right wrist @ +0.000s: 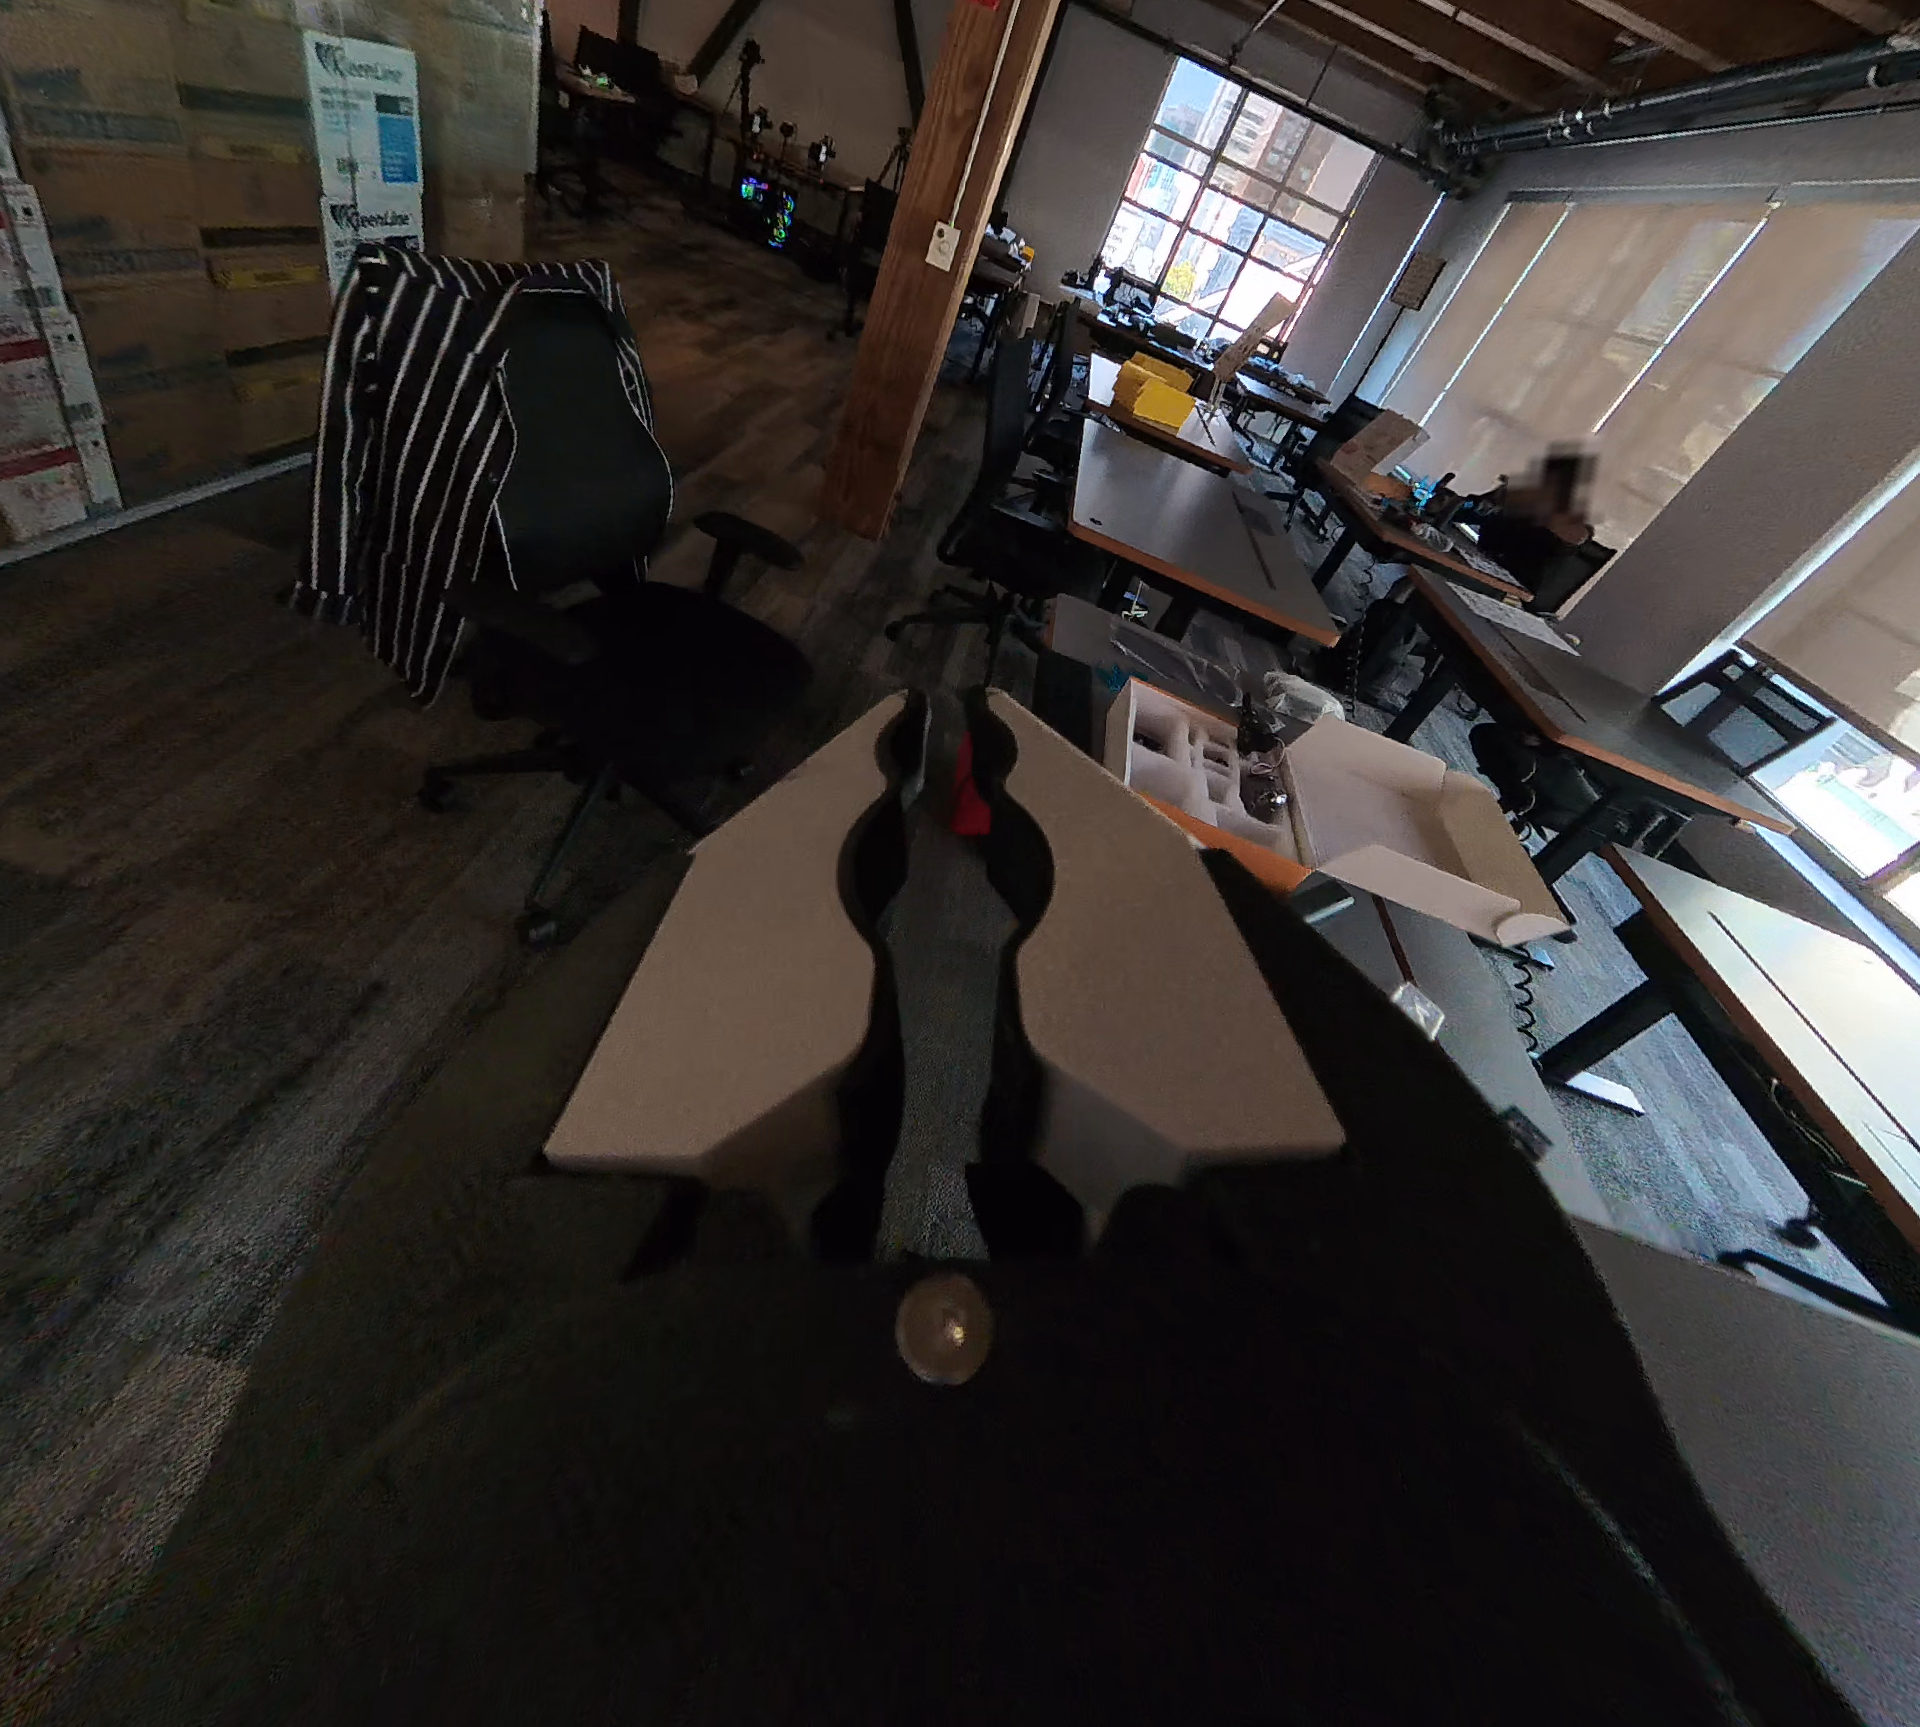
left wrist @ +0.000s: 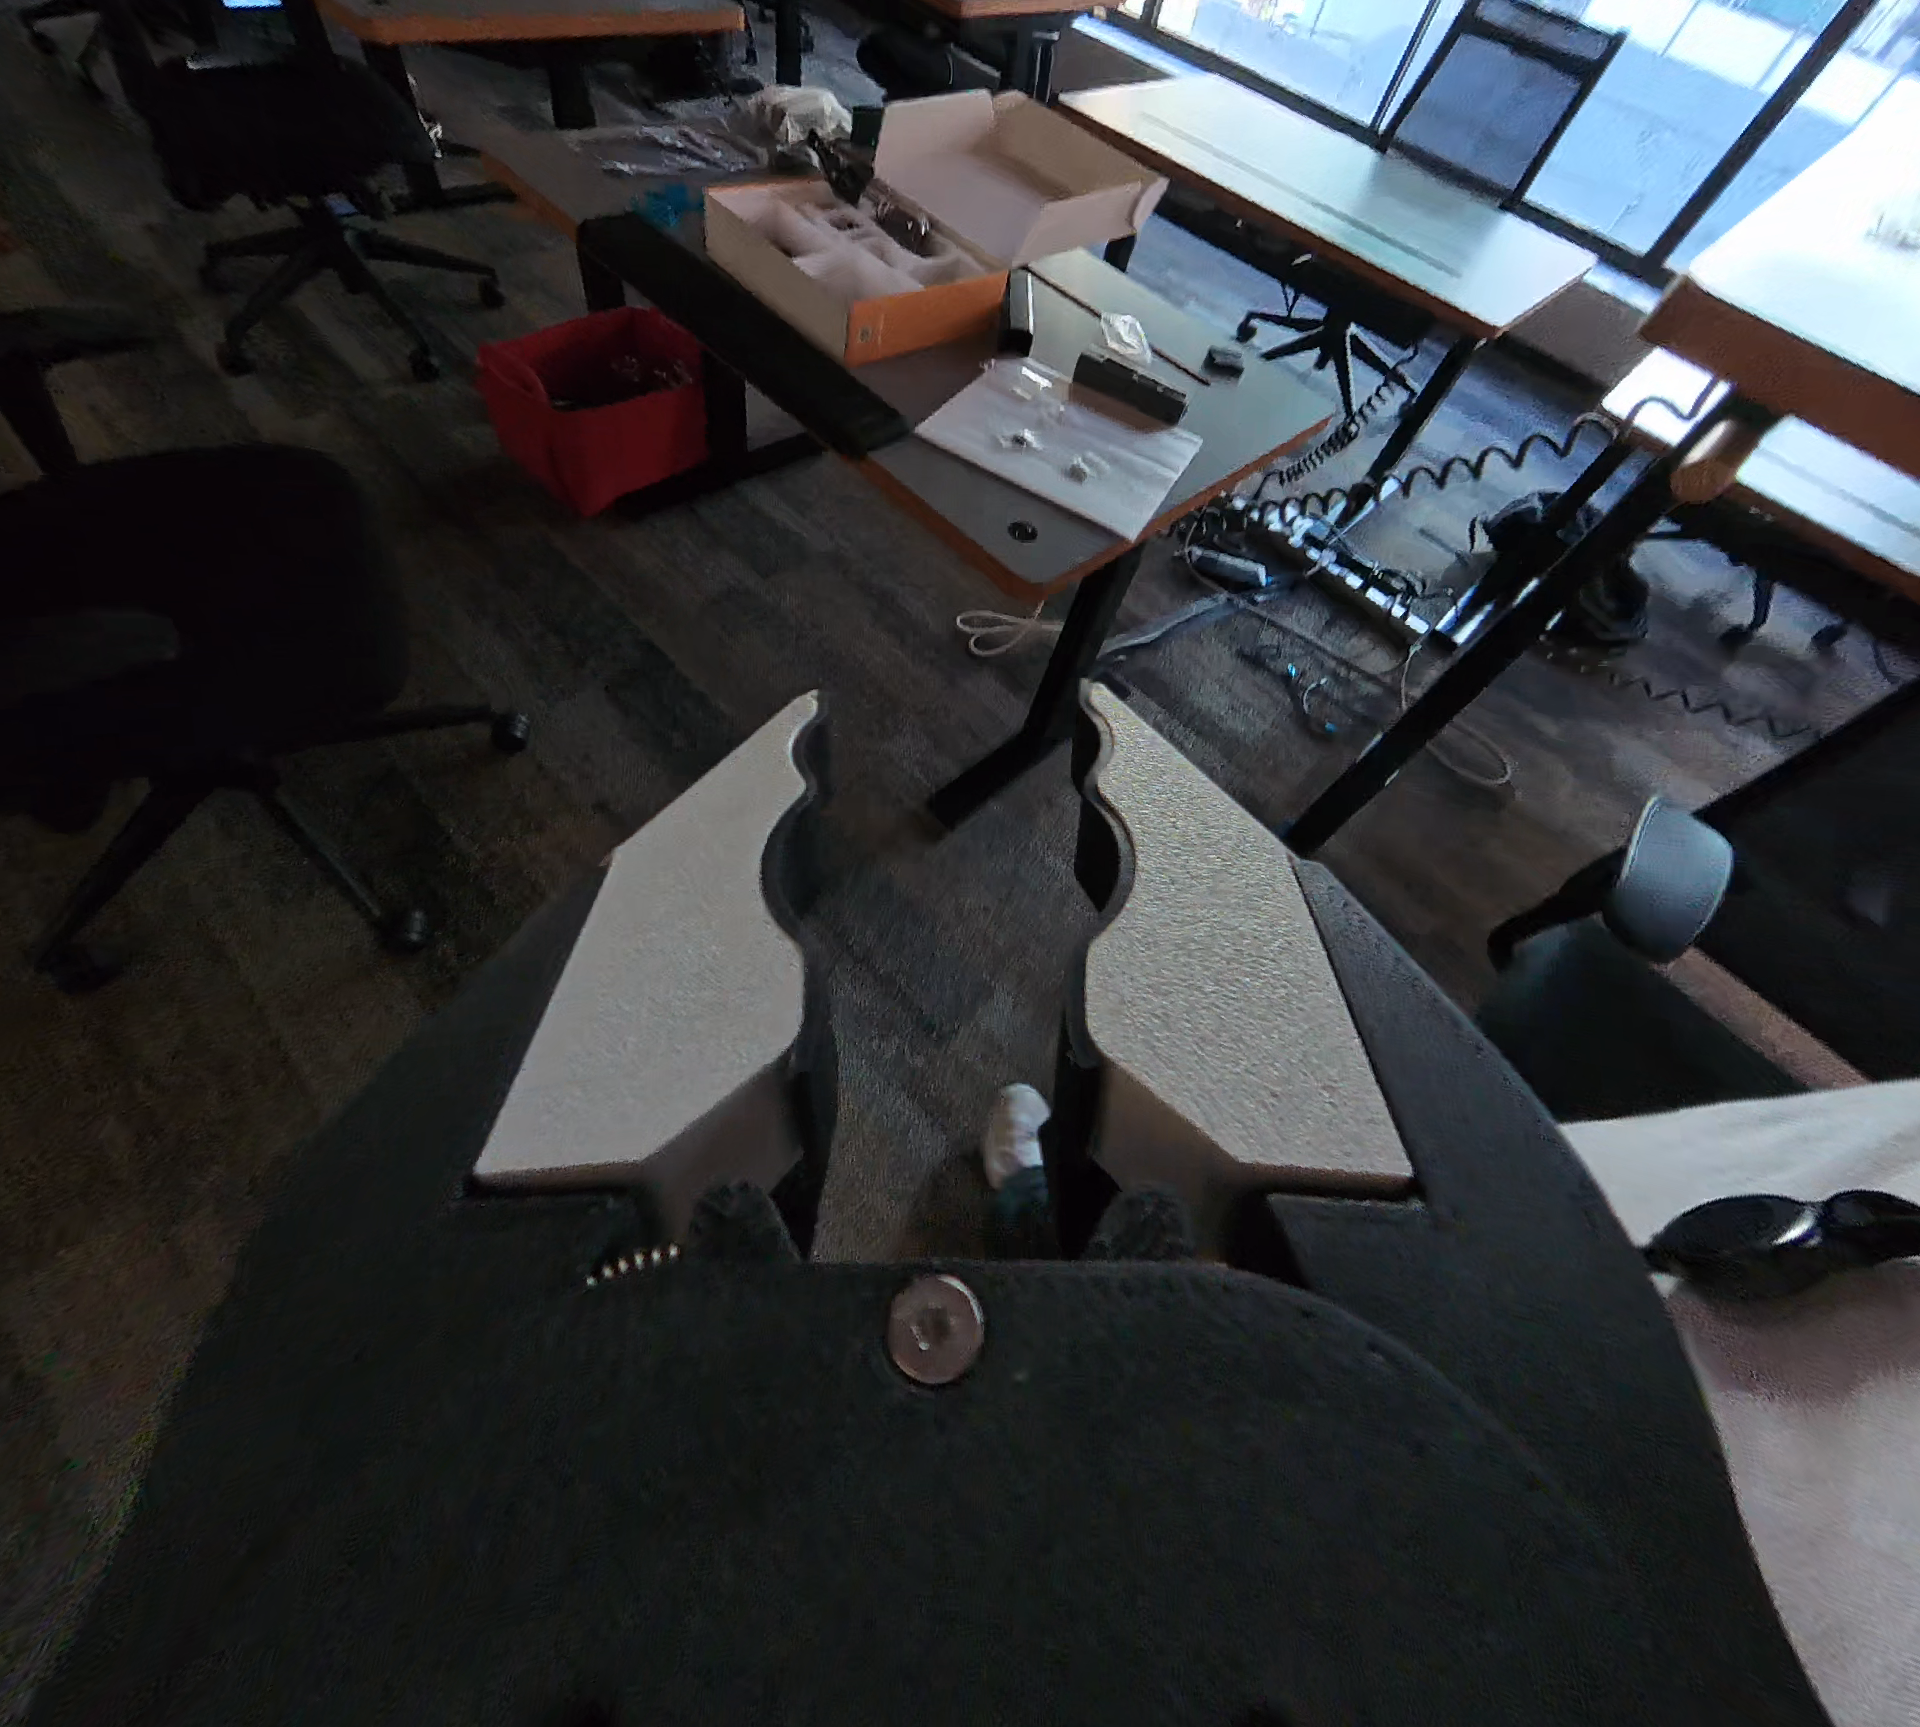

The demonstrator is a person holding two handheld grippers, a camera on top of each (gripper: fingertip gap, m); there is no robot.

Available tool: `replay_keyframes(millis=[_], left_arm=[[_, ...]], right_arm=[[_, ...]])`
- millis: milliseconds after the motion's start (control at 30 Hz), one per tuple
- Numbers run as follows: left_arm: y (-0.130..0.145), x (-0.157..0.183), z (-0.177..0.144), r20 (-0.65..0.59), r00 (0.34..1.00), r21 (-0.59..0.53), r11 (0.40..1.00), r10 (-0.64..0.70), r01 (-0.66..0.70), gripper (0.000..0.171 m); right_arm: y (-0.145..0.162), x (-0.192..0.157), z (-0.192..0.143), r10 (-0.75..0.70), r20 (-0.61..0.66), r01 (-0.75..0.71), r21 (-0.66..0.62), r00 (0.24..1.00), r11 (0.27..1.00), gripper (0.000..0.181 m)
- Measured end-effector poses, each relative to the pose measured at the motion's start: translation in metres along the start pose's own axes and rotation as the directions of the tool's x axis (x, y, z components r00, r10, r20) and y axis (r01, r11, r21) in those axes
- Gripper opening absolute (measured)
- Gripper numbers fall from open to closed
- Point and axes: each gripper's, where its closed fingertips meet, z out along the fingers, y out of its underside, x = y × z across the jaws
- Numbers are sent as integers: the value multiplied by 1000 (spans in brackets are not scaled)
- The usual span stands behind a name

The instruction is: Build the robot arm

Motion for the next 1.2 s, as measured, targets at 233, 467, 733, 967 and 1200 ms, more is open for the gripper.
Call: replay_keyframes(millis=[233,467,733,967,1200], left_arm=[[-74,-63,105,-4,1000,63,998,8,-8,45],[-175,-129,249,-24,1000,149,989,-2,6,48],[-240,-203,375,-24,999,213,977,-25,30,45],[-277,-294,487,-59,998,155,988,13,-4,45],[-358,-380,628,-196,966,93,984,168,-152,44]], right_arm=[[59,49,130,65,7,-65,-58,998,996,9],[126,159,282,180,-53,-187,-185,982,965,18],[152,255,388,141,-127,-173,-286,982,943,19],[205,294,503,227,-229,-292,-312,947,904,18],[299,318,649,327,-328,-448,-429,886,784,19]])
